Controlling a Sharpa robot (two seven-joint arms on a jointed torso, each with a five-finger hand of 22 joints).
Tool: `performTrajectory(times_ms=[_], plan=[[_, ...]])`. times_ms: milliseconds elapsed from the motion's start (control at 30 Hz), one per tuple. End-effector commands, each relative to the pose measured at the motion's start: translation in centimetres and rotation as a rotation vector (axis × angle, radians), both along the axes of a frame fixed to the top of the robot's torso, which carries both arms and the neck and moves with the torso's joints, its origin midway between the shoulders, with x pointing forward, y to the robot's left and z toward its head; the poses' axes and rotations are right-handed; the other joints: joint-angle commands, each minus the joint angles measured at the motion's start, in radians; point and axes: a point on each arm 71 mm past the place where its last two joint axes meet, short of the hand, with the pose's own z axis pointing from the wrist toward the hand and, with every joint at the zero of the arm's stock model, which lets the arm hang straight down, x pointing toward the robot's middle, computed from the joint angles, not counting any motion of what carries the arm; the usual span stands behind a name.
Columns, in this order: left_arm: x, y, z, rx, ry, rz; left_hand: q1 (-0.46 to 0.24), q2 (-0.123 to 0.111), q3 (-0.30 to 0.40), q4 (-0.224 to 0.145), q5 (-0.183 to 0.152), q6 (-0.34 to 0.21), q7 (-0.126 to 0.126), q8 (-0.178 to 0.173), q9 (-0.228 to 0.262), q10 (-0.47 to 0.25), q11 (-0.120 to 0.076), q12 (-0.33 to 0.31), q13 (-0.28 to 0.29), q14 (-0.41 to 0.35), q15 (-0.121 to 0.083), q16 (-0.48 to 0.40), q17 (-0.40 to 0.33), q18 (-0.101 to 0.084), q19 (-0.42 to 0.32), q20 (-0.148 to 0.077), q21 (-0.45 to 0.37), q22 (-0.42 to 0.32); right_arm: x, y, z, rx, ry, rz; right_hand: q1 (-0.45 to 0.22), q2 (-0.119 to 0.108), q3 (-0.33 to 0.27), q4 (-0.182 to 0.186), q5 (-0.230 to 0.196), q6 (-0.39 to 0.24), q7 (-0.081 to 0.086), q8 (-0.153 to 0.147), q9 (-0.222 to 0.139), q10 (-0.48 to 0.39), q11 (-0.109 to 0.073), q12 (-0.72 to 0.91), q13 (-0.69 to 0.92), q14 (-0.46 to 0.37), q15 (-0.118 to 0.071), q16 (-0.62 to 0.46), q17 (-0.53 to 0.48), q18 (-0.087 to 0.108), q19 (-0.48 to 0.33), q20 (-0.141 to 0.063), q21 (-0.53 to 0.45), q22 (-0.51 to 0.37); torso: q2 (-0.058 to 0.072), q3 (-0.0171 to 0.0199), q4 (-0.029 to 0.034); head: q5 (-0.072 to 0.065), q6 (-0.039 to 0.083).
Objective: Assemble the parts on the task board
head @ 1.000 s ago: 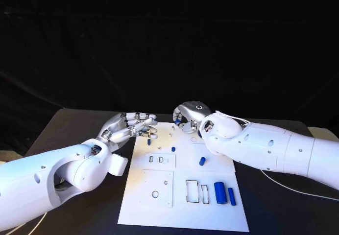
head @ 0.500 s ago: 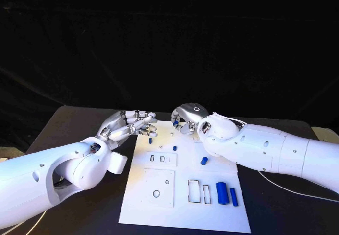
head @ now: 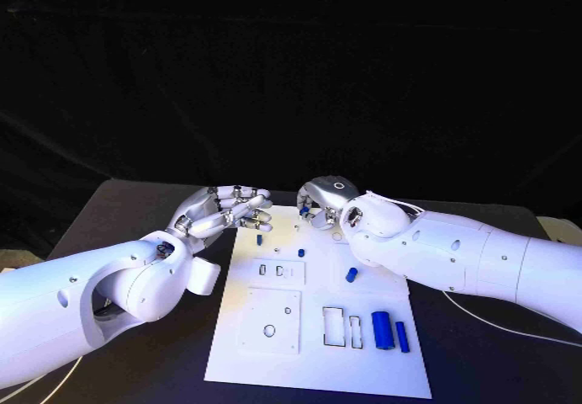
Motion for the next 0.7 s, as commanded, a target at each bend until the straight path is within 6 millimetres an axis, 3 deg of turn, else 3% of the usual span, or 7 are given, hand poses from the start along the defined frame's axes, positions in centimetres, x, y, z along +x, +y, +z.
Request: performTrajectory(times_ms=[33, 700], plan=[[-0.11, -0.24, 0.28, -0.014, -0.008, -0.019, -0.003, 0.004, 0.003, 0.005, 0.004, -0.003, 0.028, -0.006, -0.001, 0.002, 0.008, -0.006, 0.001, -0.008, 0.000, -0.004, 0.001, 0.010, -0.005, 0.002, -0.003, -0.001, 0.02, 0.16, -0.37, -0.022, 0.017, 0.005, 0.001, 0.010, -0.002, -0.002, 0.002, -0.007, -0.002, 0.001, 0.001, 0.019, -0.022, 0.001, 0.011, 0.008, -0.004, 0.001, -0.001, -0.012, 0.018, -0.005, -0.002, 0.121, 0.001, 0.0005, 0.0007, 0.001, -0.002], [0.06, -0.10, 0.46, -0.011, -0.012, -0.014, -0.003, 0.004, 0.003, 0.005, 0.004, -0.003, 0.028, -0.006, -0.001, 0.002, 0.008, -0.006, 0.001, -0.008, 0.000, -0.004, 0.001, 0.010, -0.005, 0.002, -0.003, -0.001, -0.21, 0.18, -0.70, -0.027, 0.043, 0.019, -0.004, 0.007, -0.004, -0.001, -0.001, -0.014, 0.000, -0.001, 0.004, 0.013, -0.020, -0.002, 0.011, 0.007, -0.002, 0.000, -0.004, -0.011, 0.016, -0.004, -0.004, 0.119, 0.000, -0.0007, -0.0033, 0.007, -0.015]])
